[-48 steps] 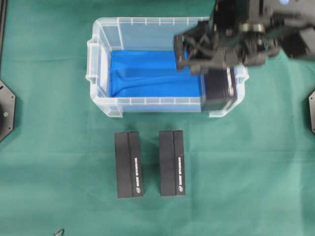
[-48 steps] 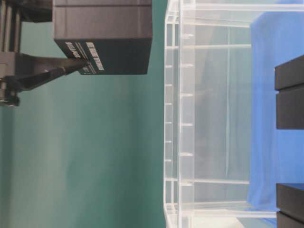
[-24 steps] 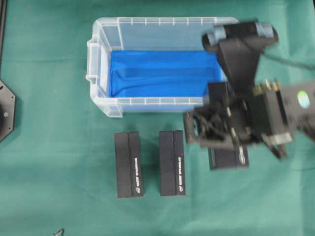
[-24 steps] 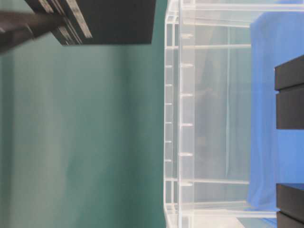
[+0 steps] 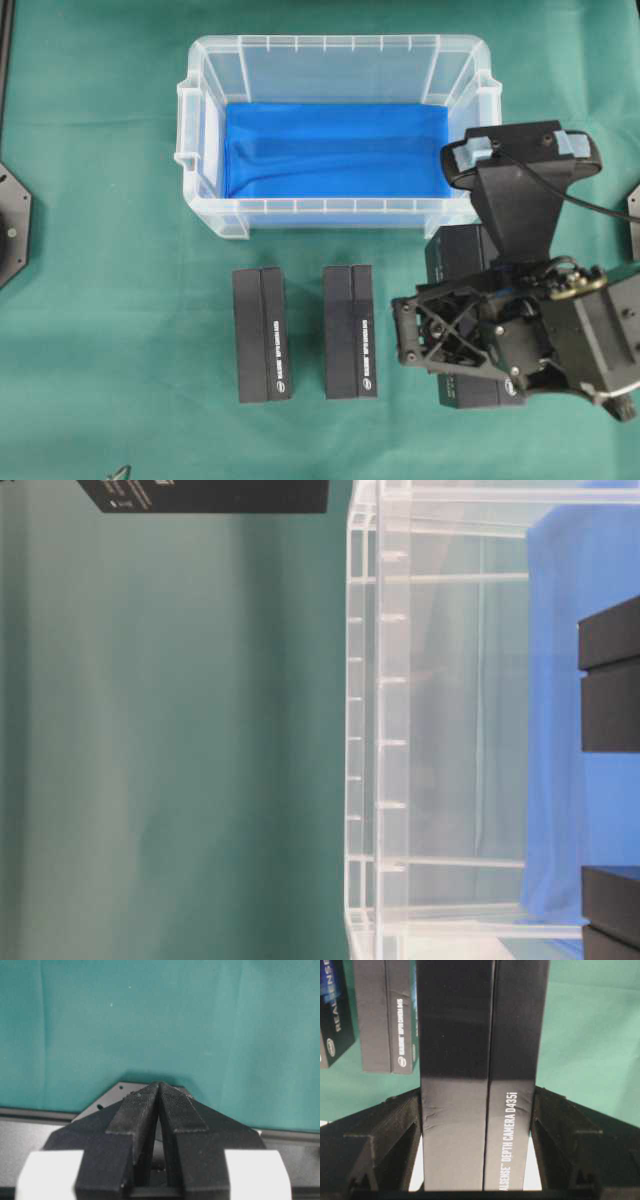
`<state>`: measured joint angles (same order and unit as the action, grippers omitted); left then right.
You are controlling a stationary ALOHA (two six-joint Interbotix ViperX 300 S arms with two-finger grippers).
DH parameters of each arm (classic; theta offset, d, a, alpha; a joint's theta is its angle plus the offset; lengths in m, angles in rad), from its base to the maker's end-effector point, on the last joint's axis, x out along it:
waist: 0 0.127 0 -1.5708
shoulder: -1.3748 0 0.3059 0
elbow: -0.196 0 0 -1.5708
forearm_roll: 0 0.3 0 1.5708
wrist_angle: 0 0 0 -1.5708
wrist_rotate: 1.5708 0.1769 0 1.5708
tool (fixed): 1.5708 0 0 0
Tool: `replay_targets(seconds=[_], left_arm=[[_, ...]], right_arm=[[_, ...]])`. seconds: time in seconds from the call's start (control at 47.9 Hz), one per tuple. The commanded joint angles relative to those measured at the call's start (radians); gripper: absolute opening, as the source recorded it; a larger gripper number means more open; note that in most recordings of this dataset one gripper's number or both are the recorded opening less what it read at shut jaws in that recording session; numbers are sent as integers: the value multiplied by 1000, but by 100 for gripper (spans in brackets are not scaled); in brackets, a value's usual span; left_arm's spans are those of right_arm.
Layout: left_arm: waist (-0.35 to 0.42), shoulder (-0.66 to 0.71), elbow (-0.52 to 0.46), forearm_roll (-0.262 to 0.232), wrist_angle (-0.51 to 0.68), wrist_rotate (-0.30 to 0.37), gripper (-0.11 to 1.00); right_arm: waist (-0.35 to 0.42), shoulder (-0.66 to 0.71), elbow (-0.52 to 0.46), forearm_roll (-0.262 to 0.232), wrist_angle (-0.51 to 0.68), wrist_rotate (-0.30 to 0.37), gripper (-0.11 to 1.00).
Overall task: Take the box out of the case with the right arm.
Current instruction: 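Carry the box forward to the right of the other two boxes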
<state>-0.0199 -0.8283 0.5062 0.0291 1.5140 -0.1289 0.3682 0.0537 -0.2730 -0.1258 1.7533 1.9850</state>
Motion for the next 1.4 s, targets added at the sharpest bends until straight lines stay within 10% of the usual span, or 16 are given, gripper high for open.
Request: replay_targets(seconds=[0.0,0.939,1.377], left_arm=[[-2,3,-11,3,-3,0,0],[-2,9,-11,3,-5,2,0],[-2,8,-9,2,-6,2,0]], right_arm=[[2,-37,-17,-3,2,2,65],[-5,-31,555,11,-606,103,65],[-8,-21,586,48,-664,110,65]])
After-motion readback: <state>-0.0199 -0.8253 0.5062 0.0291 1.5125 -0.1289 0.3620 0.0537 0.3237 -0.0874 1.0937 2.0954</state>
